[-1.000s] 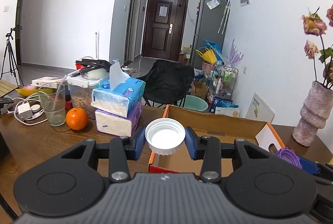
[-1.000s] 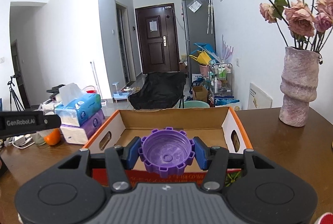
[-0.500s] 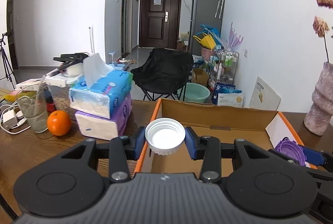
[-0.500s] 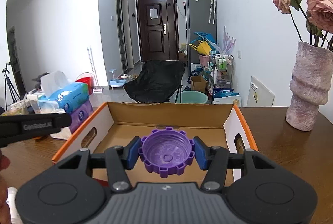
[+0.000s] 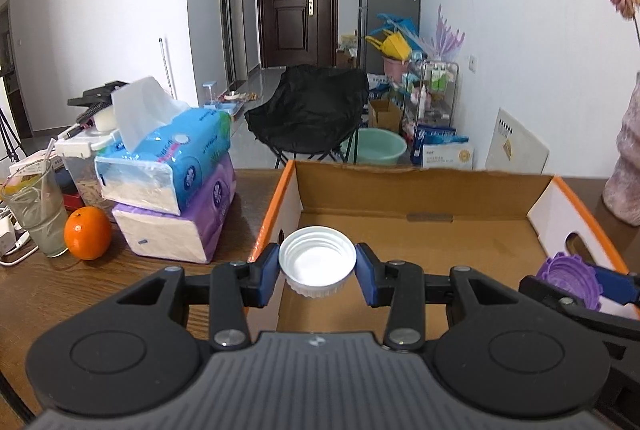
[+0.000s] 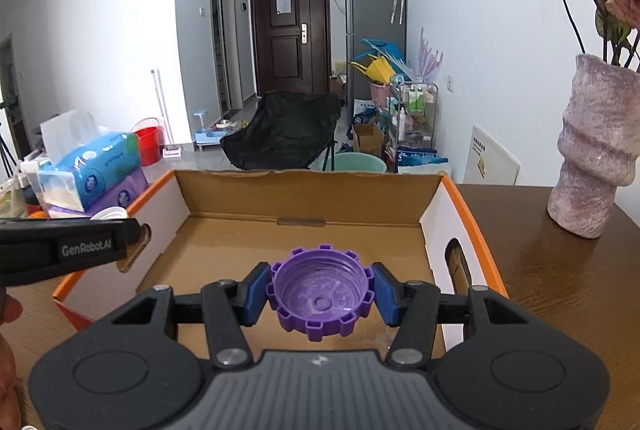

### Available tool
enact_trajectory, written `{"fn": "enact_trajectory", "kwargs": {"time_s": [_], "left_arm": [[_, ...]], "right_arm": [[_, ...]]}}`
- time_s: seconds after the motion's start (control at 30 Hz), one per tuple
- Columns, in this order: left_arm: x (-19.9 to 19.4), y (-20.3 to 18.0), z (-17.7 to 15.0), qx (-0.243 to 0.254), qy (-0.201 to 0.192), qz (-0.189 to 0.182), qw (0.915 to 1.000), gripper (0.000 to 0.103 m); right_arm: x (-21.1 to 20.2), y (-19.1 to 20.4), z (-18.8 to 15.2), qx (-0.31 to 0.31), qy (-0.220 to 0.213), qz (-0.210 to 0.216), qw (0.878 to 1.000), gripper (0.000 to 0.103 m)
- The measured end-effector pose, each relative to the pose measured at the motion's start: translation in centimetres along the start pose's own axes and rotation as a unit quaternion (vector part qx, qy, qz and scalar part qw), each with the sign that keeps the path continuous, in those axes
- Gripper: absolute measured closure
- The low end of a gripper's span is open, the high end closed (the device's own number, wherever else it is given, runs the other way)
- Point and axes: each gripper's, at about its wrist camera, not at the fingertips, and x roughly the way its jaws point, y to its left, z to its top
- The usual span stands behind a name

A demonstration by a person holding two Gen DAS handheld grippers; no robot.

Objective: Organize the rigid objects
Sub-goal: 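Carry the white cap and purple cap with both tools into the cardboard box, then open both tools to drop the white and purple caps into the box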

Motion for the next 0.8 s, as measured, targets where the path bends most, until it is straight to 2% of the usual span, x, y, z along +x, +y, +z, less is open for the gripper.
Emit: {"fn": "enact_trajectory", "kwargs": {"time_s": [0.43, 0.57, 0.6, 0.63, 0.67, 0.7, 0.73, 0.77, 0.8], "left_arm": [[2.2, -0.5, -1.1, 0.013, 0.023, -0.016, 0.9995, 0.062], [1.8, -0.3, -1.0, 0.013, 0.020, -0.019, 0.9995, 0.060], [1.5, -0.2, -0.9, 0.010, 0.018, -0.022, 0.9996, 0.045], [1.4, -0.2, -0.8, 0.008, 0.017, -0.021, 0.9996, 0.034], [1.2, -0.1, -0.8, 0.006, 0.011, -0.016, 0.9998, 0.016], [1.0, -0.2, -0.8, 0.006, 0.006, -0.010, 0.9999, 0.003], [0.8, -0.2, -0.8, 0.004, 0.001, 0.000, 1.0000, 0.000], [0.7, -0.1, -0.7, 0.002, -0.005, 0.004, 1.0000, 0.000], [0.6, 0.0, -0.6, 0.000, -0.006, 0.004, 1.0000, 0.000]], "right_arm": [[1.6, -0.8, -0.6, 0.012, 0.019, -0.015, 1.000, 0.050], [1.7, -1.0, -0.6, 0.018, 0.023, -0.021, 0.999, 0.050], [1.6, -1.1, -0.6, 0.022, 0.023, -0.021, 0.999, 0.050], [1.5, -1.3, -0.5, 0.025, 0.022, -0.021, 0.999, 0.045], [1.4, -1.4, -0.4, 0.027, 0.021, -0.022, 0.999, 0.030], [1.2, -1.5, -0.3, 0.030, 0.017, -0.025, 0.999, 0.021], [1.1, -1.6, -0.3, 0.034, 0.012, -0.029, 0.999, 0.006], [0.9, -1.8, -0.3, 0.041, 0.005, -0.032, 0.999, 0.000], [0.8, -1.9, -0.2, 0.048, 0.003, -0.031, 0.998, 0.000]]}}
